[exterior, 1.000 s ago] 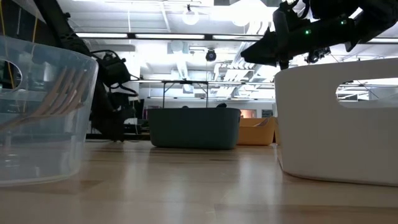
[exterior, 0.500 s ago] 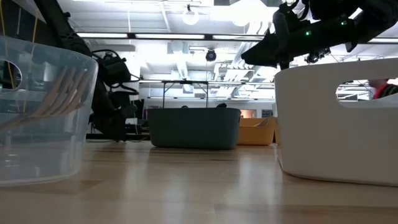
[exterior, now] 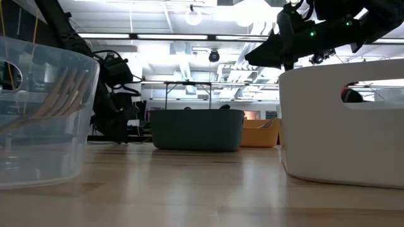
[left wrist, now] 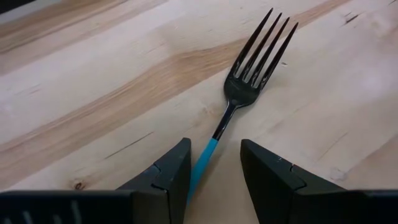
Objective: Sort silverware by color (type)
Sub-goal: Put the blue-black fork into the white bin
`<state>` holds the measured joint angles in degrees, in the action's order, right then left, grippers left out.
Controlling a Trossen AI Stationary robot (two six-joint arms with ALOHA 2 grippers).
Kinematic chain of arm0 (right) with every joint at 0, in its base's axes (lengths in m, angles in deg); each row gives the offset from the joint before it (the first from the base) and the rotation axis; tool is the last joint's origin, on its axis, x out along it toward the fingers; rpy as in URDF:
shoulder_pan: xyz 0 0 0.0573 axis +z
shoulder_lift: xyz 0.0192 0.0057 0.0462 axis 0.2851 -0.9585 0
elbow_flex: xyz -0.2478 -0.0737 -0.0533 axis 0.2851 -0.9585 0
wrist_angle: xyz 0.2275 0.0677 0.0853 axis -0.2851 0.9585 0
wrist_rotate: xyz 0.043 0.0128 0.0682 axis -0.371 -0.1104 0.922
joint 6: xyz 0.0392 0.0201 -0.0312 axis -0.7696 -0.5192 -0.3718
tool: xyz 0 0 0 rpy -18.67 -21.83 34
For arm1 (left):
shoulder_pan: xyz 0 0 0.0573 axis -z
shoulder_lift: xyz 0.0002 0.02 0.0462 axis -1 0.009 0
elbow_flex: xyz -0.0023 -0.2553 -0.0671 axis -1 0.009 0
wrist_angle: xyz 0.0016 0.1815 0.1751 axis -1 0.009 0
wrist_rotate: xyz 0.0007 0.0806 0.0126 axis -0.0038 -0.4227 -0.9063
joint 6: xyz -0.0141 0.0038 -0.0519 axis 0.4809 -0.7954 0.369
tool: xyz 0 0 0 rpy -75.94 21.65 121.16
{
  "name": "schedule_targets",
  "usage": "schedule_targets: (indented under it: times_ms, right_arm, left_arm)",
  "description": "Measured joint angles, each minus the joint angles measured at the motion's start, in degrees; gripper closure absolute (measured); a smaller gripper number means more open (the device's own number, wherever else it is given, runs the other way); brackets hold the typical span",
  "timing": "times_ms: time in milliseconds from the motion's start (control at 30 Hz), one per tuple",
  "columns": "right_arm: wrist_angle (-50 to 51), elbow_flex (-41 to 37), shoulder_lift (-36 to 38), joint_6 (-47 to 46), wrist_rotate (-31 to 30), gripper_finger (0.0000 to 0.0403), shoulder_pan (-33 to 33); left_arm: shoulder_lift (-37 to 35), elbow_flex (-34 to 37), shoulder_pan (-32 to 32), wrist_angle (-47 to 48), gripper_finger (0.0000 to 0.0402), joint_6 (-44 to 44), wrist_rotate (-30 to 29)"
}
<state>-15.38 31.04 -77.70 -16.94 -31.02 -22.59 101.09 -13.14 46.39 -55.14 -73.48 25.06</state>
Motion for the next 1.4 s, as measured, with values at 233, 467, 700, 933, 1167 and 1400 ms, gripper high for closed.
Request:
schedule_targets:
  times_ms: [233, 467, 700, 933, 1167, 1400]
  right_arm:
    - [0.01, 0.00, 0.00, -0.06, 0.01, 0.0274, 0.00]
    - [0.03, 0.00, 0.00, -0.17, 0.01, 0.0274, 0.01]
    - [0.27, 0.00, 0.00, -0.17, 0.01, 0.0274, 0.01]
    - [0.27, 0.00, 0.00, -2.60, 0.02, 0.0274, 0.00]
    - [0.27, 0.00, 0.00, -2.58, 0.01, 0.0274, 0.02]
    - [0.27, 0.00, 0.00, -2.58, 0.01, 0.0274, 0.00]
  left_arm:
    - [0.02, 0.02, 0.00, -0.21, 0.0268, 0.00, -0.45]
    - [0.02, 0.02, 0.00, -0.25, 0.0268, -0.04, -0.65]
    - [0.02, 0.02, 0.04, -0.28, 0.0268, -0.11, -0.80]
    - [0.02, 0.04, 0.04, -0.29, 0.0268, -0.96, -0.87]
    - [0.02, 0.04, 0.04, -0.32, 0.0268, -0.95, -0.91]
    - [0.02, 0.06, 0.04, -0.32, 0.0268, -2.54, -0.95]
